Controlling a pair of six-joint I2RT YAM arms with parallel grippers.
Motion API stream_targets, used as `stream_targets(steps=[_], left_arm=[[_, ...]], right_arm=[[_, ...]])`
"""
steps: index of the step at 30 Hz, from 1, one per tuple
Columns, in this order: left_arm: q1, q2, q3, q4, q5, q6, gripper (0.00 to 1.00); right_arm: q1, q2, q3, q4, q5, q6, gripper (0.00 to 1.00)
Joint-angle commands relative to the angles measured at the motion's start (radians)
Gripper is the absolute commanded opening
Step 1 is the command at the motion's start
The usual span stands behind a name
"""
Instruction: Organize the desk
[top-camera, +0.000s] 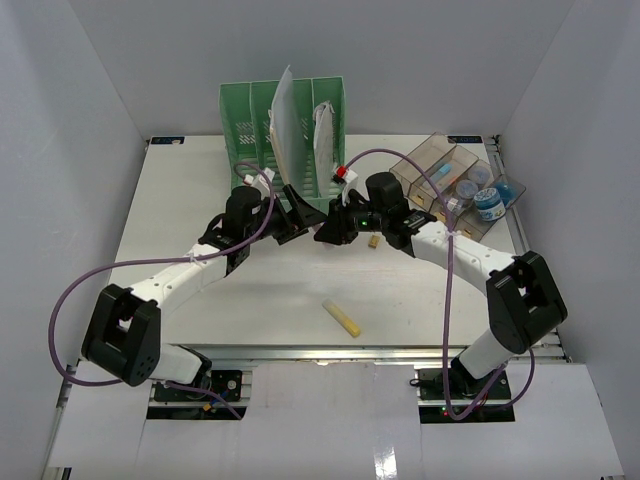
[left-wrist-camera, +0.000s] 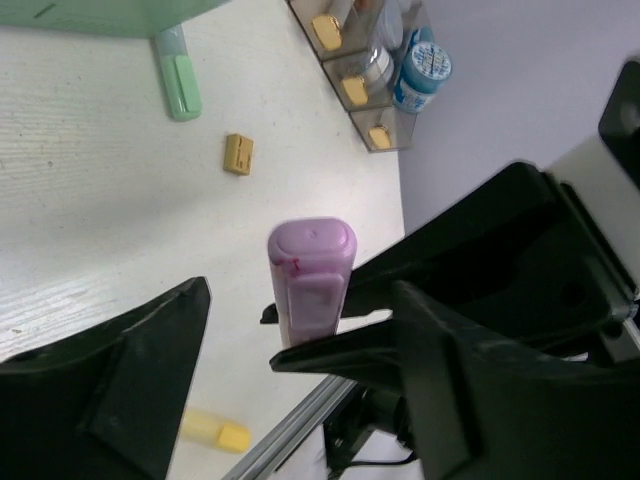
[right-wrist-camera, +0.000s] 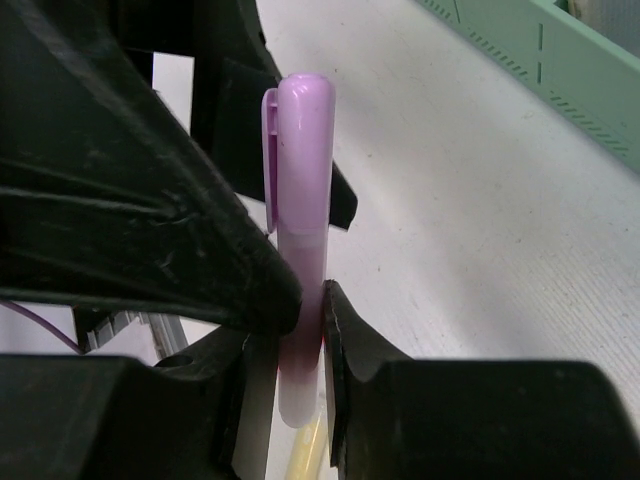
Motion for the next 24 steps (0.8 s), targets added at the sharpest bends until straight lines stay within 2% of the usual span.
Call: stream_targets(steps=[1, 5, 8, 11, 13, 16, 19, 24], left_arm=[[-0.006, -0.111, 0.026, 0.014, -0.025, 0.093, 0.98], [-0.006, -0.198, 0.034, -0.039, -0.116, 0.192, 0.98], [-0.007, -0.293, 0.006, -0.088, -0.186, 0.306, 0.98], [-0.006, -0.408, -0.110, -0.063, -0.168, 0.364, 0.98], [-0.006, -0.471, -0.185, -0.026, -0.101, 0.376, 0.98], [-0.005, -0.535, -0.296, 0.021, -0.021, 0.361, 0.98], [-0.006, -0.580, -0.385, 0.044, 0.029, 0.337, 0.98], [-0.006, -0.636, -0.418, 0.008, 0.051, 0.324, 0.98]], right_arm=[[-0.006, -0.053, 0.014, 0.016, -0.001, -0.080, 0.08], [-0.051, -0.104, -0.027, 0.006, 0.042, -0.095, 0.08], [-0.146, -0.142, -0.059, 0.006, 0.110, -0.085, 0.08], [-0.285, -0.148, -0.057, 0.020, 0.224, -0.049, 0.08], [-0.385, -0.136, -0.049, 0.045, 0.312, -0.020, 0.08], [-0.472, -0.087, -0.011, 0.075, 0.431, 0.033, 0.08], [-0.540, 0.039, 0.080, 0.077, 0.522, 0.108, 0.08], [-0.607, 0.237, 0.292, 0.076, 0.601, 0.224, 0.09]])
